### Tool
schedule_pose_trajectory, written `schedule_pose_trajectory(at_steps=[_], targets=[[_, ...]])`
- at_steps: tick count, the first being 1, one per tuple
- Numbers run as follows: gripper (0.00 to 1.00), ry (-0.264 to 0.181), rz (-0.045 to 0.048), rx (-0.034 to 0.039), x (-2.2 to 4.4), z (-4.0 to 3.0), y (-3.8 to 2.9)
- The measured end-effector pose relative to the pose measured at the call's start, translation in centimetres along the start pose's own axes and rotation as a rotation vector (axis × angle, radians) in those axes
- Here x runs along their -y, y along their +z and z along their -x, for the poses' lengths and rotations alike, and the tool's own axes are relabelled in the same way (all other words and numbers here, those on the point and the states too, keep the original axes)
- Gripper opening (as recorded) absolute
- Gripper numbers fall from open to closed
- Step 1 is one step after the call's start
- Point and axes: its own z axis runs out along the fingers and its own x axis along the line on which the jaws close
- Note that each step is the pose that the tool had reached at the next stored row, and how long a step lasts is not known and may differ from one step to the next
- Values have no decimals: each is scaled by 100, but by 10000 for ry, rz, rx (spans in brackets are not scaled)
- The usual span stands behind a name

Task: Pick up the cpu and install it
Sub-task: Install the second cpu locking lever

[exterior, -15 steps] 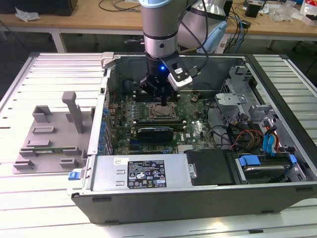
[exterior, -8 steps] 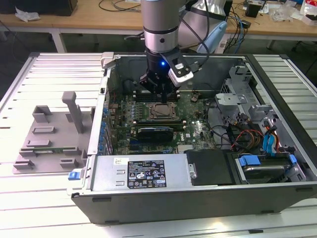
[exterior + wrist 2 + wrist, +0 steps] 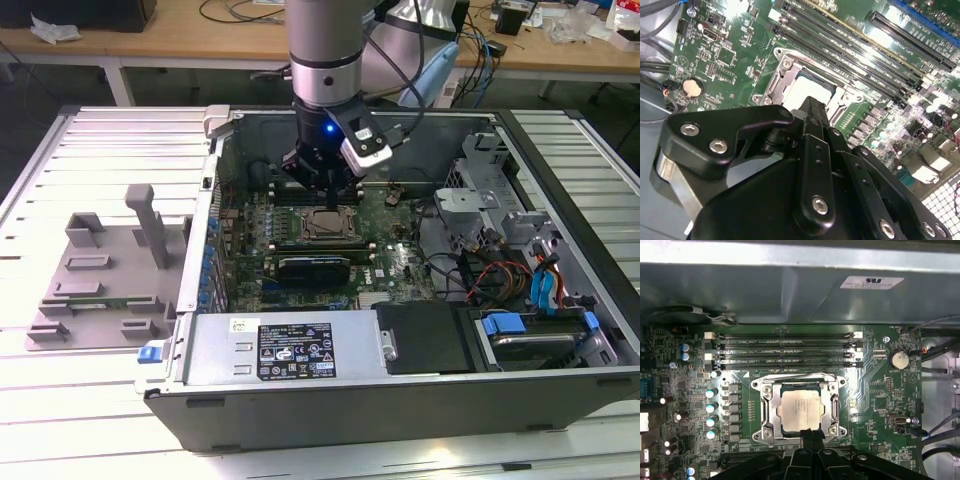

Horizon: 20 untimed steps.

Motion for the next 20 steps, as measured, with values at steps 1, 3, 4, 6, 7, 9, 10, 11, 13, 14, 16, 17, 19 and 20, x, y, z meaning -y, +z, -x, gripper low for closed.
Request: schedule_pose_trajectory(at_steps=[1, 3, 4, 6, 7, 9, 10, 11, 13, 14, 16, 17, 19, 20], targets=[[11, 0, 1, 1, 13, 0, 0], [11, 1, -1, 1, 51, 1, 1], [11, 1, 0, 0, 74, 1, 4], [11, 1, -1, 0, 105, 2, 6], [11, 1, 0, 0, 111, 2, 6], [11, 1, 1, 1, 136, 3, 6], [11, 1, 0, 1, 142, 3, 6], [11, 0, 0, 0, 147, 3, 6], [11, 1, 0, 0, 165, 4, 6], [11, 1, -1, 0, 175, 4, 6], [11, 4, 0, 1, 199, 4, 6], [11, 4, 0, 1, 215, 5, 7], [11, 4, -1, 0, 248, 6, 6], [11, 5, -1, 0, 260, 6, 6]])
